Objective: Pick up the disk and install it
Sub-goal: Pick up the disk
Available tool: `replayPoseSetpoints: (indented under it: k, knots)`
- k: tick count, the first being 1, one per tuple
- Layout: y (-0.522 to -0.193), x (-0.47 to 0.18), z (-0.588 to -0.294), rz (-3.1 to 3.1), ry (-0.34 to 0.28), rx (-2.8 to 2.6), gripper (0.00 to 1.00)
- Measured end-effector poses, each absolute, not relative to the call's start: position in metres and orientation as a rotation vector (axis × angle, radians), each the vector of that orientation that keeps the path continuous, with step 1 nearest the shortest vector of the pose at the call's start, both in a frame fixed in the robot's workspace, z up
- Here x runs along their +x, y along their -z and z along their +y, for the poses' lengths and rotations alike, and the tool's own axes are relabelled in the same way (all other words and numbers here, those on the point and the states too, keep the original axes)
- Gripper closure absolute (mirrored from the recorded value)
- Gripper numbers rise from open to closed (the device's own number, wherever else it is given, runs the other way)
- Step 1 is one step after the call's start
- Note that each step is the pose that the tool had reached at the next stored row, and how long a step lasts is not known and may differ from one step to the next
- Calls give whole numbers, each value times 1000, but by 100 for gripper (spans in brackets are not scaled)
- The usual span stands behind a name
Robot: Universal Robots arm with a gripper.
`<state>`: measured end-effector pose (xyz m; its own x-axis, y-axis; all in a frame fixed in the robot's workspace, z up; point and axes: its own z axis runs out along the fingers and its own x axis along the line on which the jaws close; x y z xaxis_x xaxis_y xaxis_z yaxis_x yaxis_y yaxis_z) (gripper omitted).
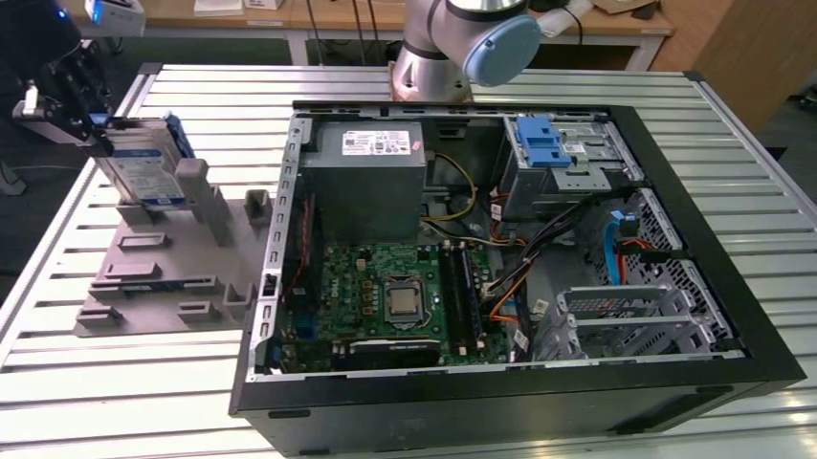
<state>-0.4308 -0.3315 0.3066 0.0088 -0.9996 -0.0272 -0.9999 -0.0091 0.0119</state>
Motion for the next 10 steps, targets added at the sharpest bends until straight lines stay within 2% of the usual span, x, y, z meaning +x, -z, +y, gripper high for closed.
replayPoseSetpoints:
  k: [10]
  knots:
    - [-313,-431,-332,2204,-44,-2223,64]
